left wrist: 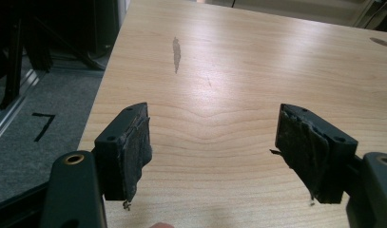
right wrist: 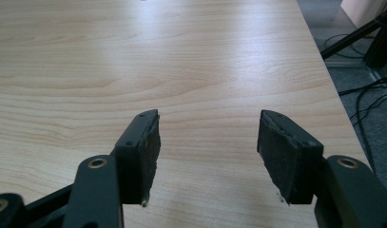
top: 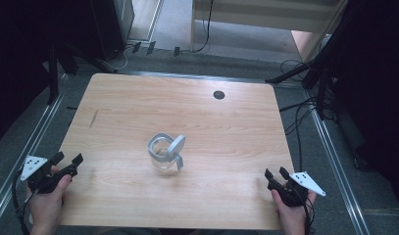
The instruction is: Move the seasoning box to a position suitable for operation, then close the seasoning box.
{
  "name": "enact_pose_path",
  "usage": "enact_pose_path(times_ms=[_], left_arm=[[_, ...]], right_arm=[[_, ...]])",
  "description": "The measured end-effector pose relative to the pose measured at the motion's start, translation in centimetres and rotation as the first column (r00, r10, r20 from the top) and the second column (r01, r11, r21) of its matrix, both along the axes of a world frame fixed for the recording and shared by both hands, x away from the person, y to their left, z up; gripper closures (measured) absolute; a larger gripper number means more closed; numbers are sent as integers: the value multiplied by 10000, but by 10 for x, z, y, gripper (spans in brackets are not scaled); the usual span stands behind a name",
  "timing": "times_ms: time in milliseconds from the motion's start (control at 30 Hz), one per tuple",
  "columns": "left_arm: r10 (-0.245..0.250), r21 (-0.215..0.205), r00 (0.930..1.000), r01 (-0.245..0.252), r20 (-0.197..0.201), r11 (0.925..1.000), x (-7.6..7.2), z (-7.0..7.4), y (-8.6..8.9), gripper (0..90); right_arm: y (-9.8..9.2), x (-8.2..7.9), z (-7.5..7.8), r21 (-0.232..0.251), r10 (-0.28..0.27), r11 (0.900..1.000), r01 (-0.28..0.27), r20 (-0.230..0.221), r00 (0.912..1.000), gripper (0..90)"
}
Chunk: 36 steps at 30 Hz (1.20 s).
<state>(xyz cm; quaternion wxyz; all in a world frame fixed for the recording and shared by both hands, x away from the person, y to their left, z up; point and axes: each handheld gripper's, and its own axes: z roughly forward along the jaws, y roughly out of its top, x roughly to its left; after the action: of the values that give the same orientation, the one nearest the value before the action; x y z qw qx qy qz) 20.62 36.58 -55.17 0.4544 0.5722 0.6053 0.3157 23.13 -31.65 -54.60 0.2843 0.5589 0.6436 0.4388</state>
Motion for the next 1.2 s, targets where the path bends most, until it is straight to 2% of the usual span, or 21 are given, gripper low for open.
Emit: enact_pose_path(times_ms=[67,200,333,400,467,667,800,933,1033,1100,1200], left_arm=[[58,11,10000,-57,-19,10000,1,0,0,296],[134,130,9999,-134,45,9998,1,0,-1,332],[19,516,9998,-29,199,9987,-1,1,-5,430],[-51,566,9998,40,192,9984,-2,1,-7,475],[-152,489,9996,139,258,9987,-2,1,-7,497],[-262,427,9992,250,290,9988,-4,2,-8,511],[-356,490,9988,340,326,9982,-5,5,-12,530],[-687,-104,9968,691,406,9976,-2,10,-21,566],[-1276,-541,9910,1297,398,9901,4,14,-34,636],[-1716,-615,9846,1734,332,9829,8,16,-46,684],[-2351,-643,9714,2368,327,9694,13,20,-64,717]], right_arm=[[-2,0,0,249,50,9997,-49,-22,10000,446],[-3,-3,0,399,76,9992,-88,299,9995,567],[-2,-6,1,468,9,9989,-29,427,9991,650],[-1,-7,5,773,-151,9969,117,430,9990,694],[1,-7,8,1020,-227,9946,178,469,9986,729],[18,-7,16,584,58,9983,-90,551,9985,842],[28,-7,20,741,376,9964,-419,577,9976,875],[42,-9,27,1150,743,9901,-806,581,9955,873],[59,-11,31,1115,1226,9854,-1289,613,9906,856],[71,-11,34,1174,1620,9787,-1685,634,9848,840],[89,-12,39,1317,1935,9703,-2028,801,9778,826]])
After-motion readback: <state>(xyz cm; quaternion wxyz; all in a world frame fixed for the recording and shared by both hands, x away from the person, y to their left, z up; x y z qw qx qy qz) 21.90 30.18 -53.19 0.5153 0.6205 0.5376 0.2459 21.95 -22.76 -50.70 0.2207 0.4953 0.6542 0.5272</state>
